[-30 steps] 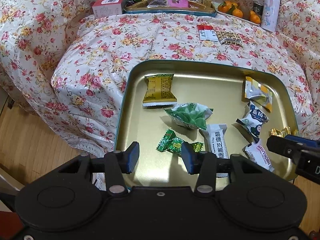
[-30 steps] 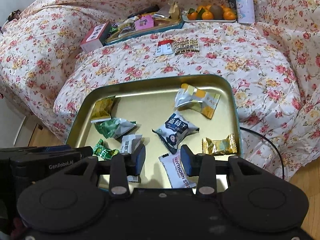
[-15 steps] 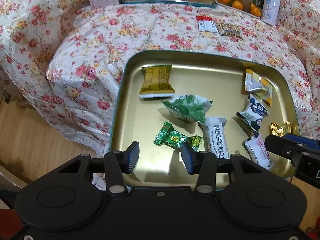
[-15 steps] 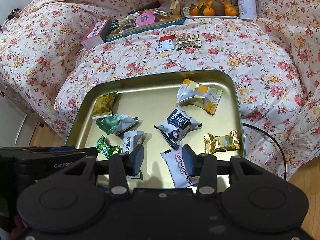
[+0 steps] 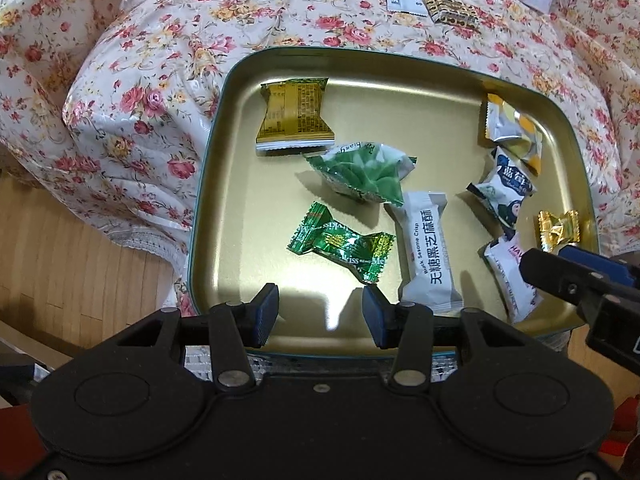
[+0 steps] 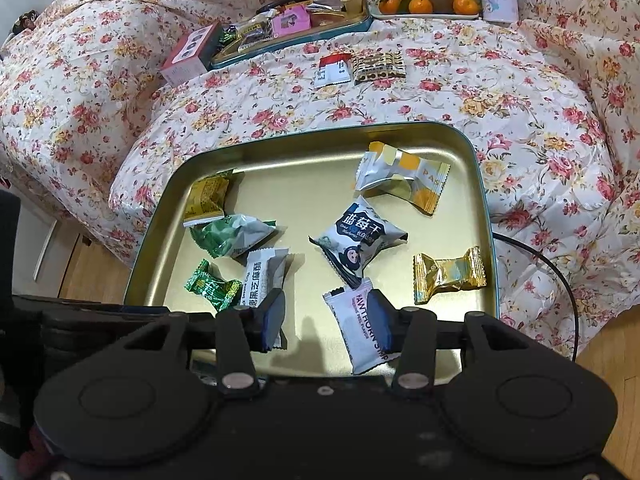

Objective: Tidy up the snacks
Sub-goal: 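Withdraw both grippers from the tray back toward the loose snacks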

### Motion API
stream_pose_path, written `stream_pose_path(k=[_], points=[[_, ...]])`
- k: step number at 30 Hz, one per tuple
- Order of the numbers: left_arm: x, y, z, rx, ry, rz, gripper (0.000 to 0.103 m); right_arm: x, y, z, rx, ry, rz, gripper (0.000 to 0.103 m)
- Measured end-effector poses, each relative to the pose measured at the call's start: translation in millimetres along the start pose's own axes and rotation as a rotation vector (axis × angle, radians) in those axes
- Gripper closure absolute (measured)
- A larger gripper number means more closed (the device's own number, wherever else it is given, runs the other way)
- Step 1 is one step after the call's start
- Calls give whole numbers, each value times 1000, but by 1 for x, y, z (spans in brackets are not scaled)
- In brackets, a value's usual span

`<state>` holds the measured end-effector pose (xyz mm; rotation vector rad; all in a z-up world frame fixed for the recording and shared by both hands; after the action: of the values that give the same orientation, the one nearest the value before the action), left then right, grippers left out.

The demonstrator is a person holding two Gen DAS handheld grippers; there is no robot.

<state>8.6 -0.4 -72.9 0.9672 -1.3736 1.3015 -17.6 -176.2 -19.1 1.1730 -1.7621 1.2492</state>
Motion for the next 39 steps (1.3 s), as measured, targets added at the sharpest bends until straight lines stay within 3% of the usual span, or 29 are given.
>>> stream_pose_path(k=[28,33,39], points=[[-18,-13,11,-67,-25,-143,50,-24,-22,7,-13,16,-116,55],[-10,-27,10,-105,-4,-166,50,-27,-33,7,-5,14,-137,54],[4,-60,7,-142,-5,-128,50,-24,-57,6,19,10,-137,54]])
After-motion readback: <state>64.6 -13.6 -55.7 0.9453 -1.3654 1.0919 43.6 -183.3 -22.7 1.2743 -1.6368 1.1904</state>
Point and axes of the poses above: each gripper's, at about its wrist camera, not at the fingertips, and x roughly against the way its jaws point, z to its right, y to its underside, the point moved 2 cm from there along -x, roughly the way its jaws point, and after that the axes turned 3 degrees about -z, right-handed, at the moved point
